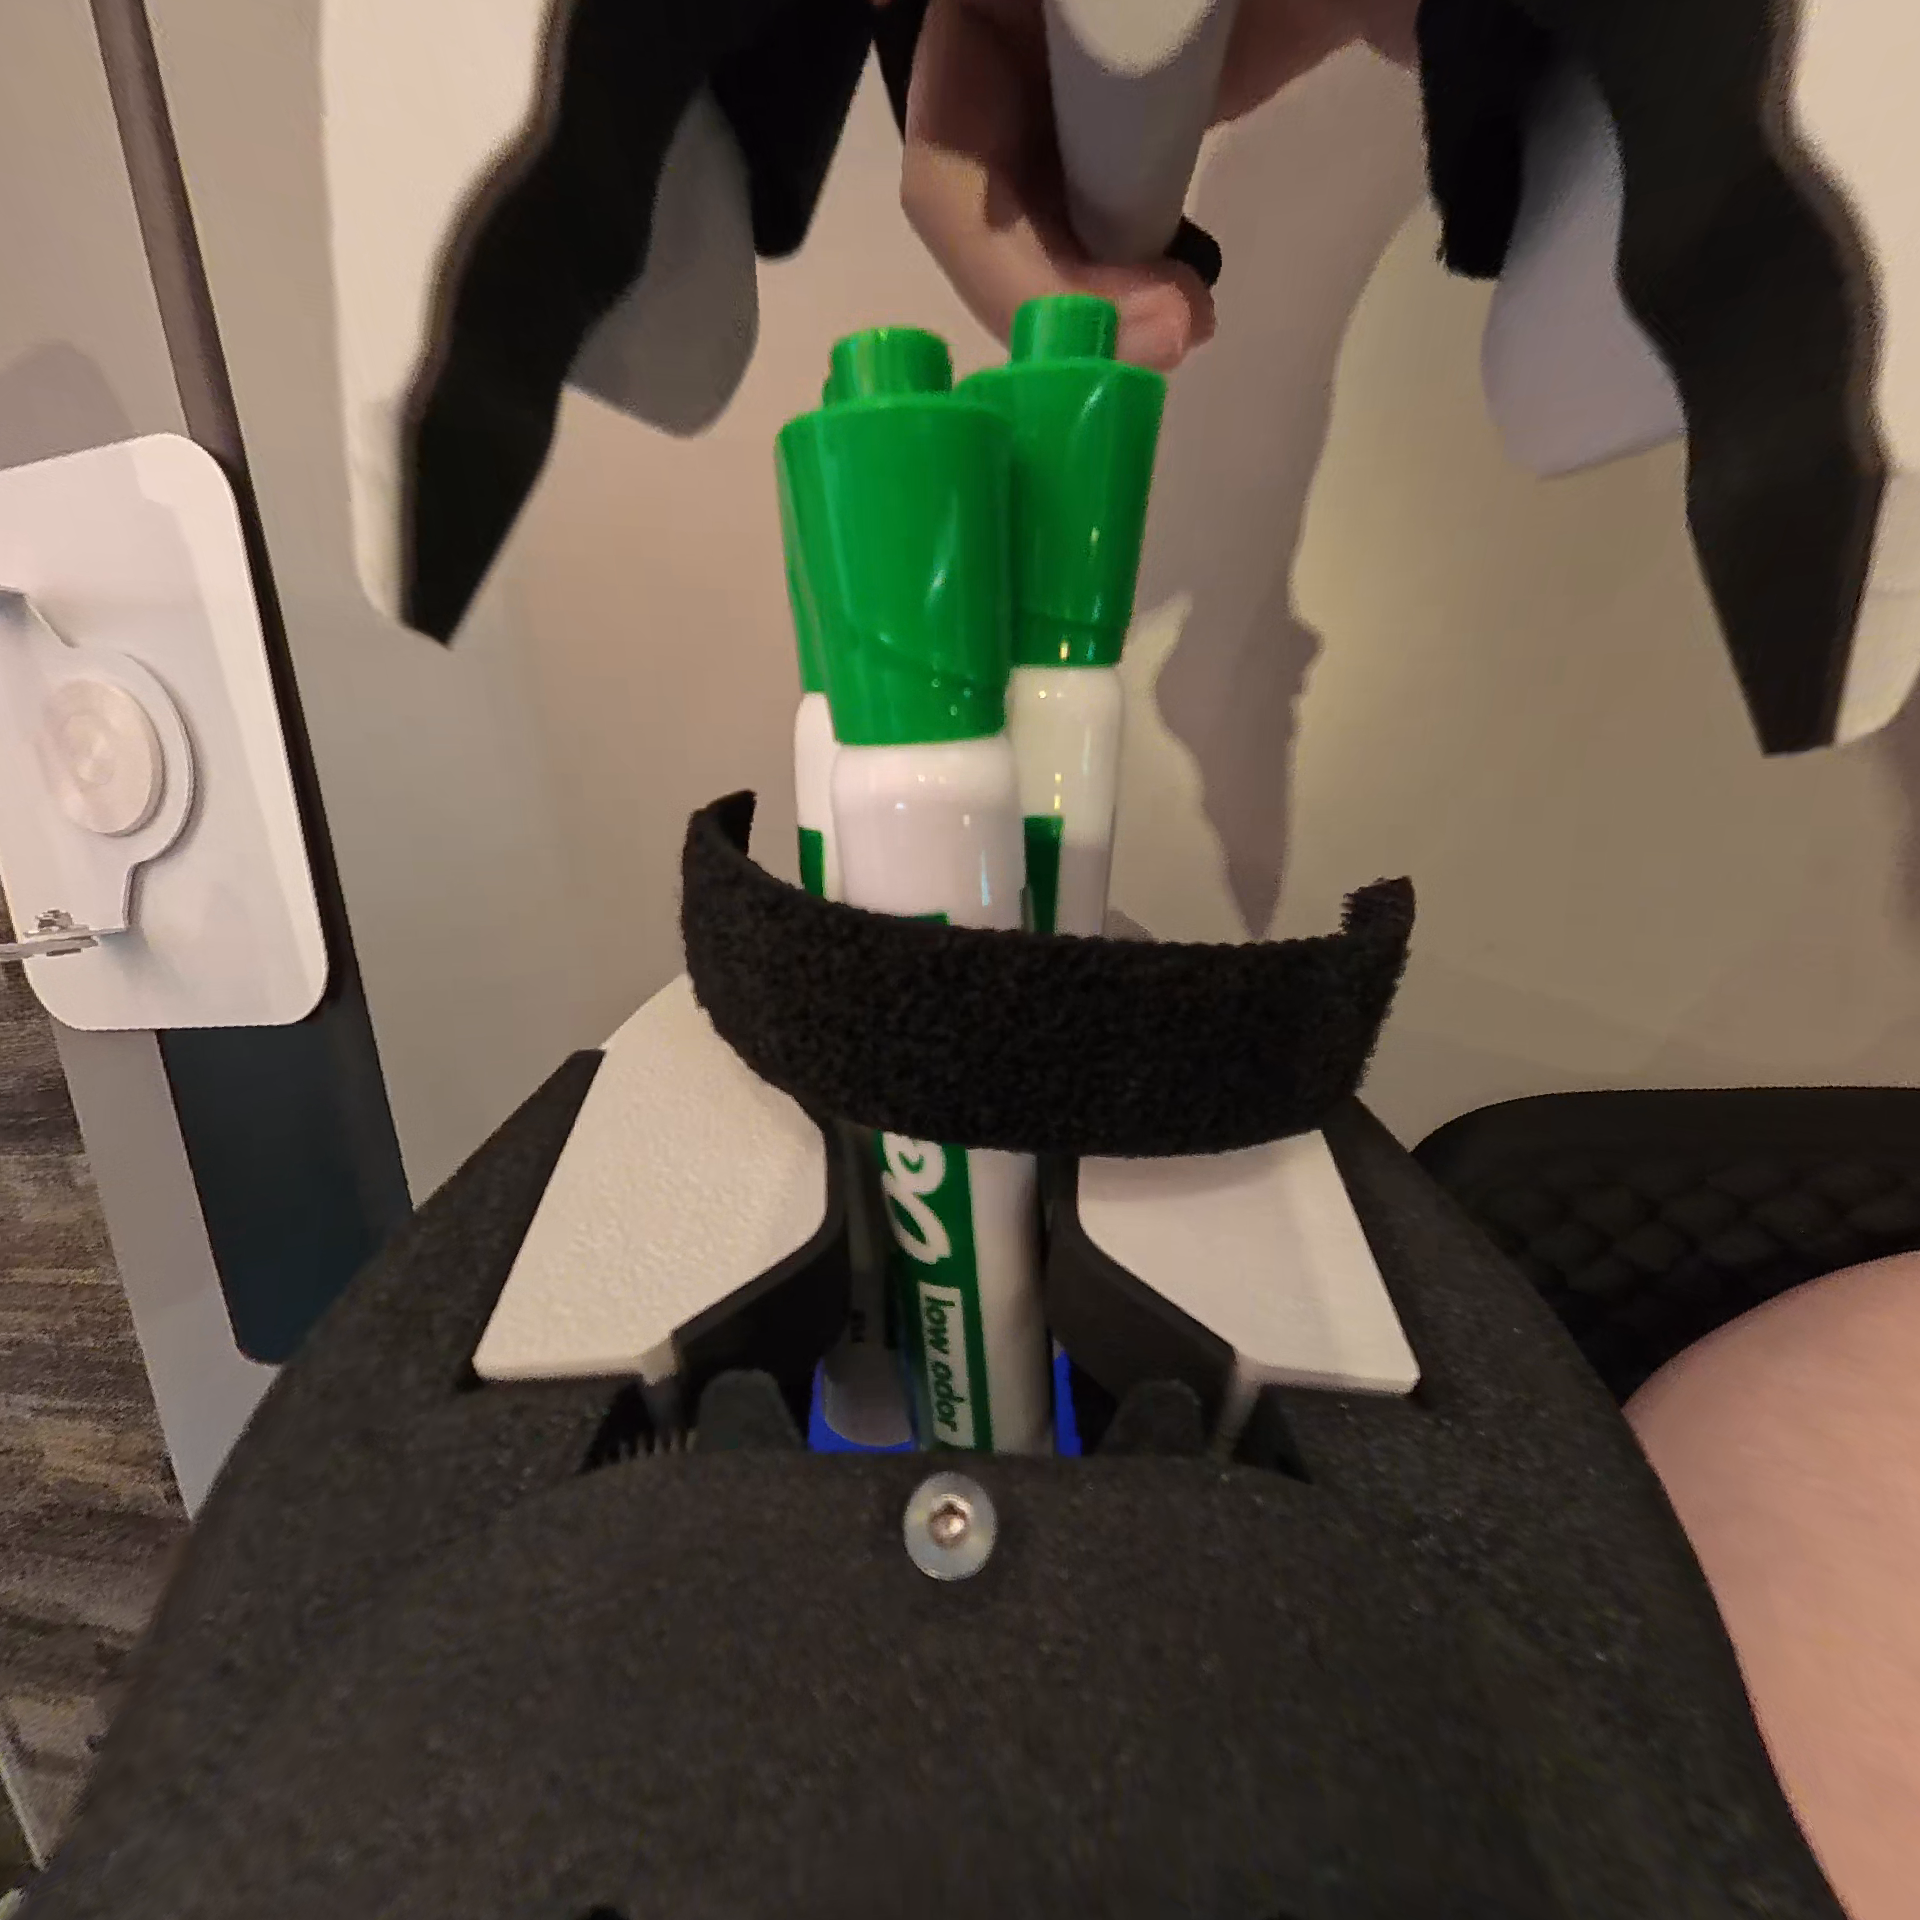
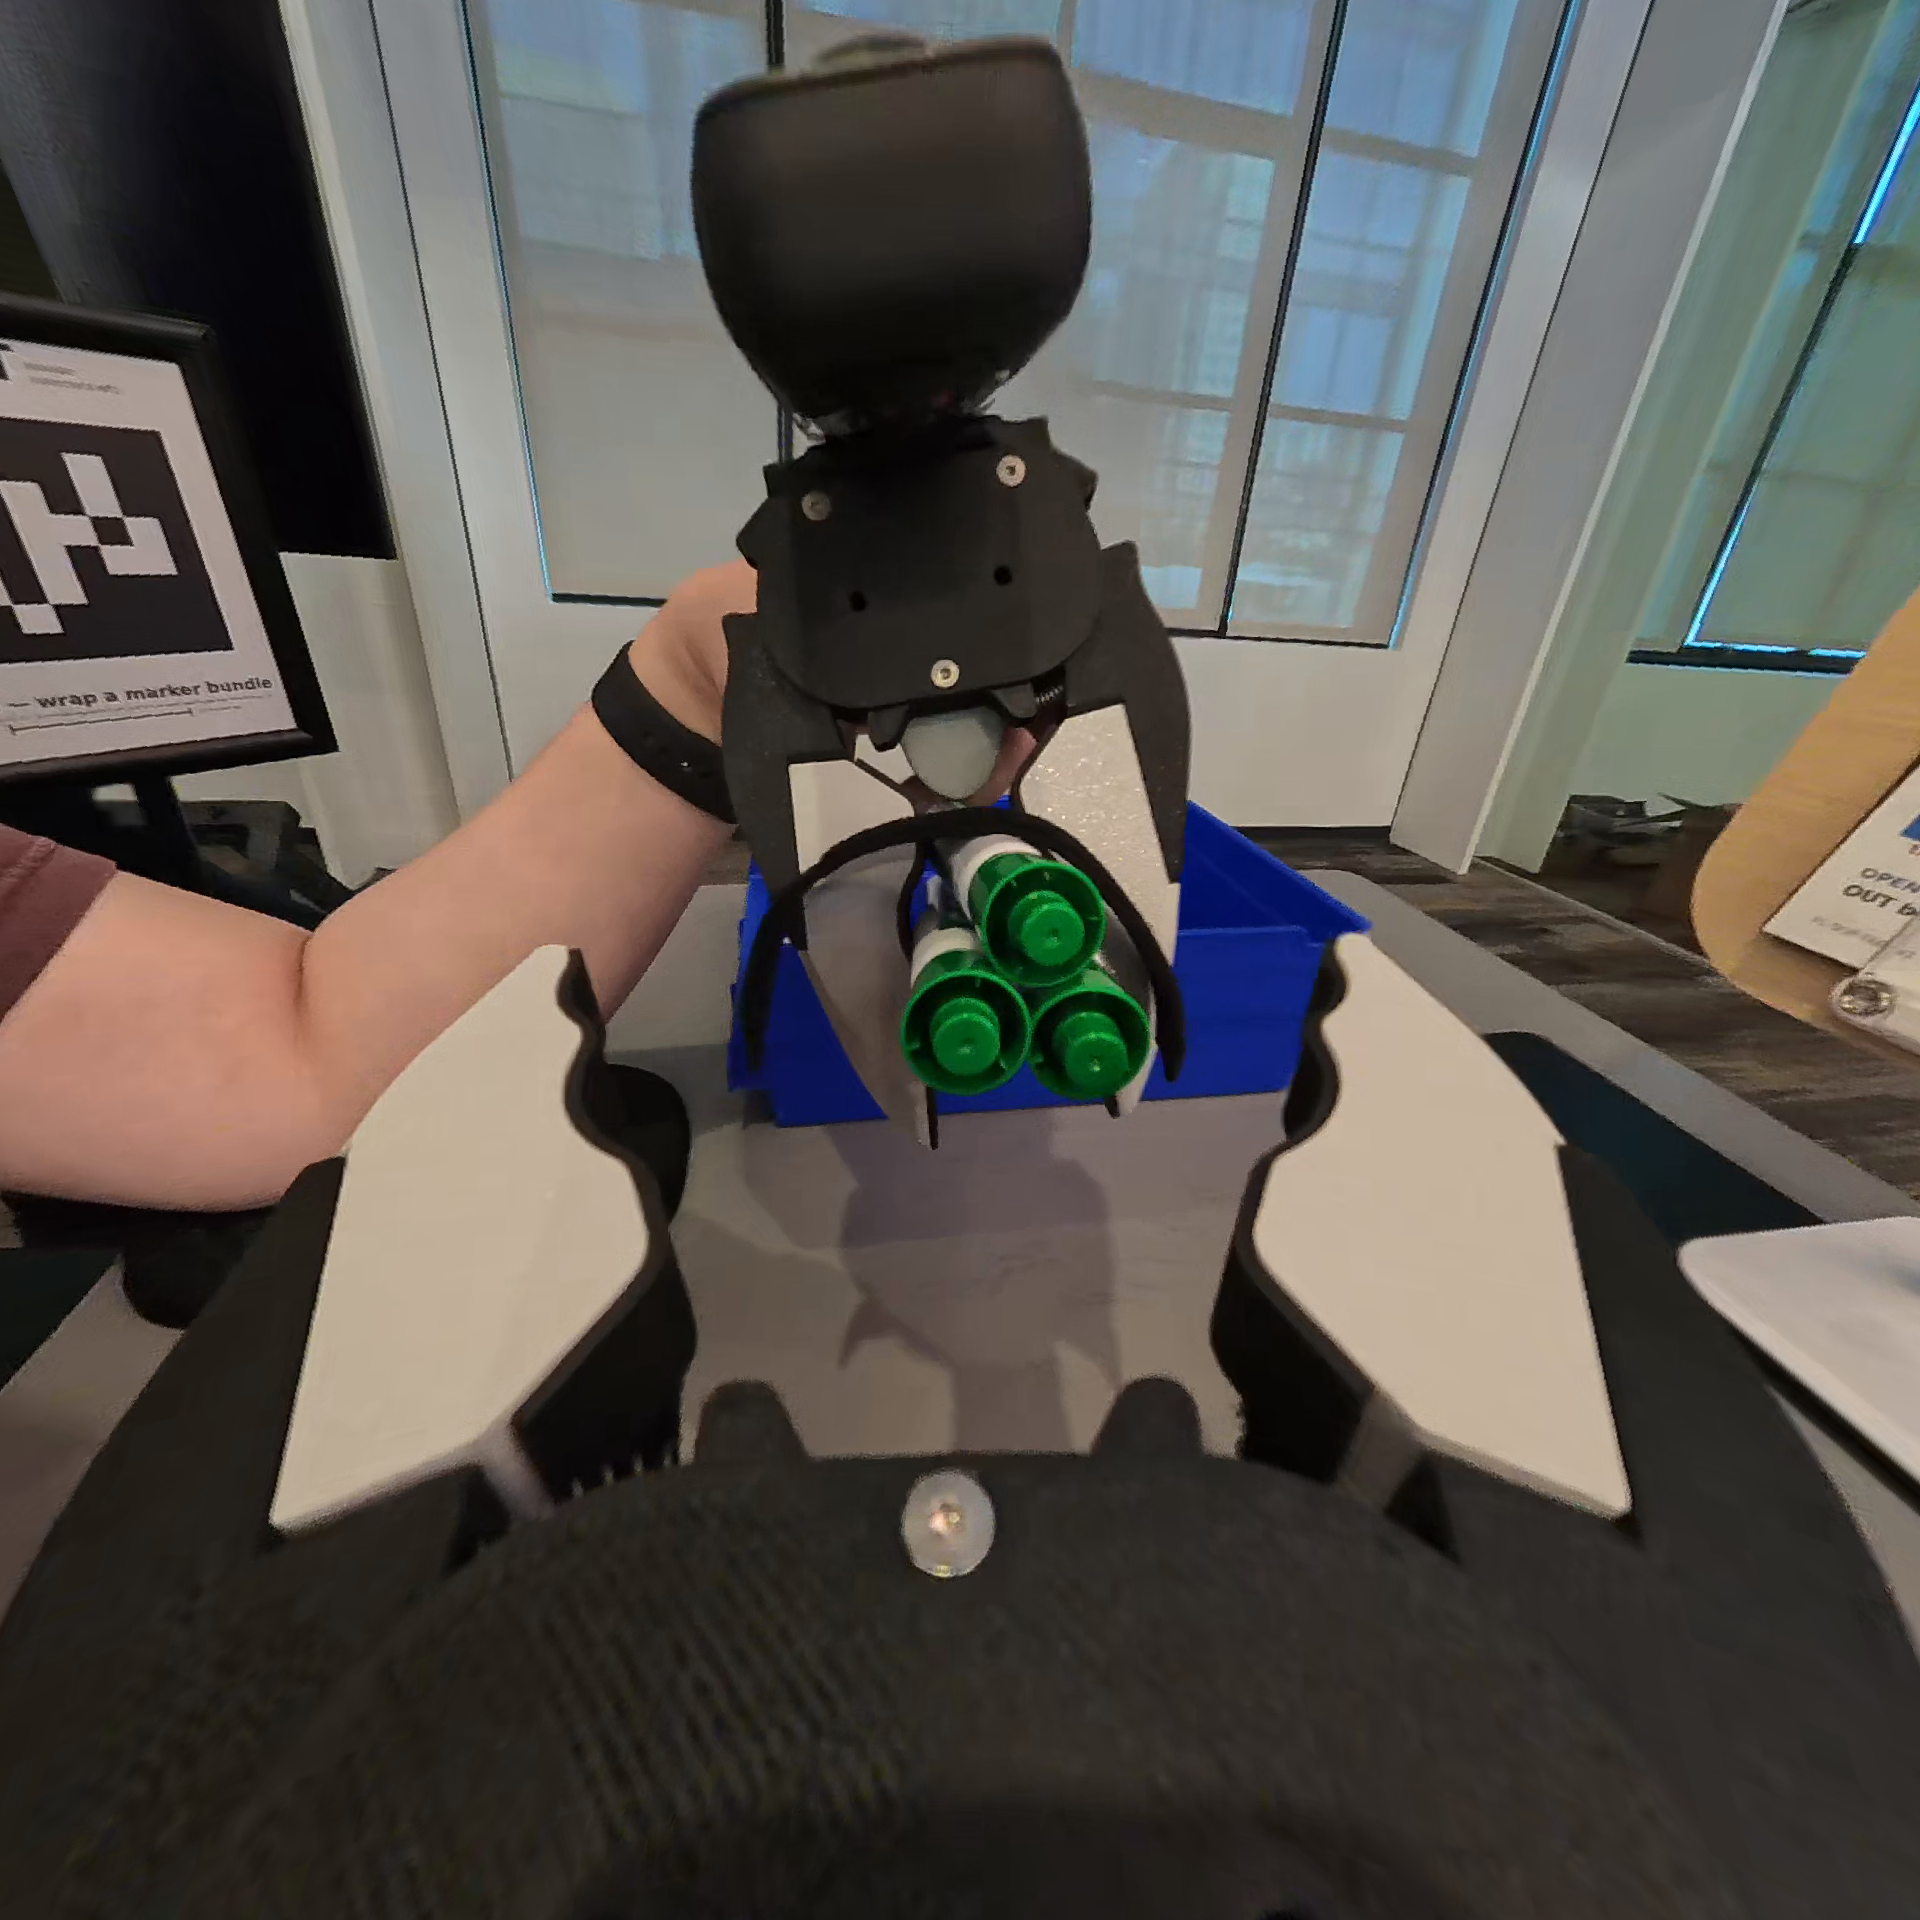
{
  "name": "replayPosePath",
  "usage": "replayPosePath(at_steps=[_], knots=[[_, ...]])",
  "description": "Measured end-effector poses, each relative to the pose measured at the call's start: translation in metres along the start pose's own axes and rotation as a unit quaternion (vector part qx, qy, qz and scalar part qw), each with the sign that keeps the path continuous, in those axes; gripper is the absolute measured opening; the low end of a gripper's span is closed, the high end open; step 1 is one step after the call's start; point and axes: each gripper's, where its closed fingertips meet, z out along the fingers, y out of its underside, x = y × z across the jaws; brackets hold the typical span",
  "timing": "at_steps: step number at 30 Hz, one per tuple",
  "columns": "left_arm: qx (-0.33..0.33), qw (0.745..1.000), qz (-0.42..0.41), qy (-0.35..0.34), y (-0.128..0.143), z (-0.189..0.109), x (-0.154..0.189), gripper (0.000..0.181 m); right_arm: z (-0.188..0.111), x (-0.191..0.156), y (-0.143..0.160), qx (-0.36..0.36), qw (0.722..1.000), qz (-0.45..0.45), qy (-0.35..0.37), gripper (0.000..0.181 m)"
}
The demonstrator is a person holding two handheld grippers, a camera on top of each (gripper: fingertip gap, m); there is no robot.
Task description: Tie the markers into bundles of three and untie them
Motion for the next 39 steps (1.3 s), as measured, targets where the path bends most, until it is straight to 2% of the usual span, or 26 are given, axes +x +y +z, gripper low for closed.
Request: replayPosePath(at_steps=[5, 20, 39], knots=[[0.0, 1.0, 0.005, 0.005, -0.004, 0.003, 0.002, 0.041, 0.005, -0.002, 0.008, -0.004, 1.0, 0.031, -0.003, 0.122], [0.001, 1.0, 0.006, 0.012, -0.006, 0.005, 0.003, 0.042, 0.009, -0.006, 0.02, -0.037, 0.999, 0.013, 0.003, 0.095], [0.0, 1.0, 0.003, 0.006, -0.004, 0.003, 0.001, 0.042, 0.008, -0.008, 0.018, -0.027, 0.998, 0.059, -0.02, 0.094]])
